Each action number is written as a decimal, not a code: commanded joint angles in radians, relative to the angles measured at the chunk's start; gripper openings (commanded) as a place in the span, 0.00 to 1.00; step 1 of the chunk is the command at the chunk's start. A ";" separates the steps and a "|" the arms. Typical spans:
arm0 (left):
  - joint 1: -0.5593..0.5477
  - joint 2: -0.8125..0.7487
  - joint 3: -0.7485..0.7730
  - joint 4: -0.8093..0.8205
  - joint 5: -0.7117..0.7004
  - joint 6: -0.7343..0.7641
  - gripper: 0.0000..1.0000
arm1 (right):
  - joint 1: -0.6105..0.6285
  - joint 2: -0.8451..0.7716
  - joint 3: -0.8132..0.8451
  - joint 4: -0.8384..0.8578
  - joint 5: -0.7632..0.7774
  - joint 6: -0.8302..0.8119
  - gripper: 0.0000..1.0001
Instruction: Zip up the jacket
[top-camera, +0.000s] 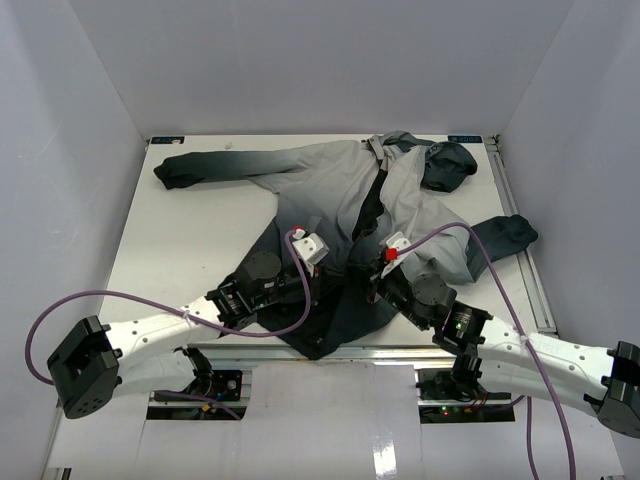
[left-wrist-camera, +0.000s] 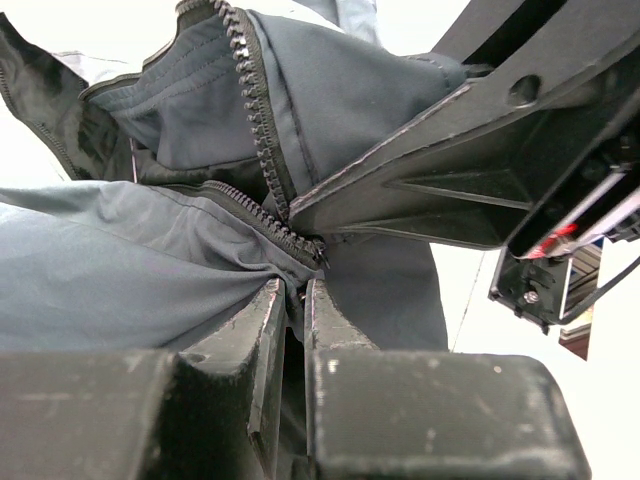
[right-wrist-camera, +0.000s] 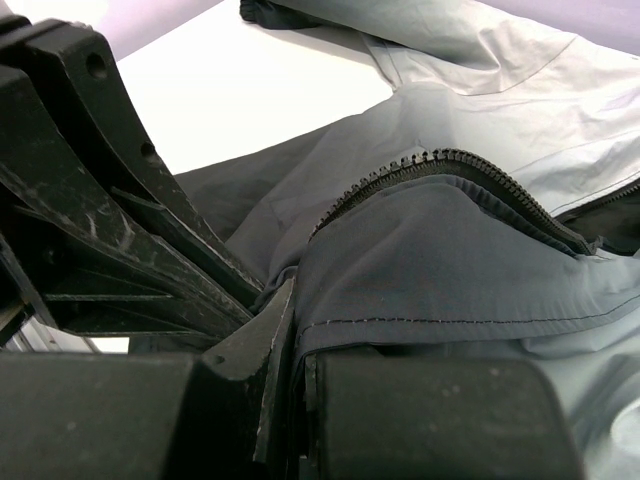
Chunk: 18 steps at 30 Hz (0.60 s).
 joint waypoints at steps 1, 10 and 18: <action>-0.025 0.013 0.023 -0.066 0.010 0.013 0.00 | 0.001 -0.036 0.090 0.117 0.017 -0.002 0.08; -0.025 -0.068 -0.017 -0.001 0.003 -0.028 0.04 | 0.001 0.014 -0.004 0.175 -0.107 0.064 0.08; -0.025 -0.070 -0.011 -0.021 -0.003 -0.035 0.12 | 0.000 0.055 -0.036 0.227 -0.100 0.081 0.08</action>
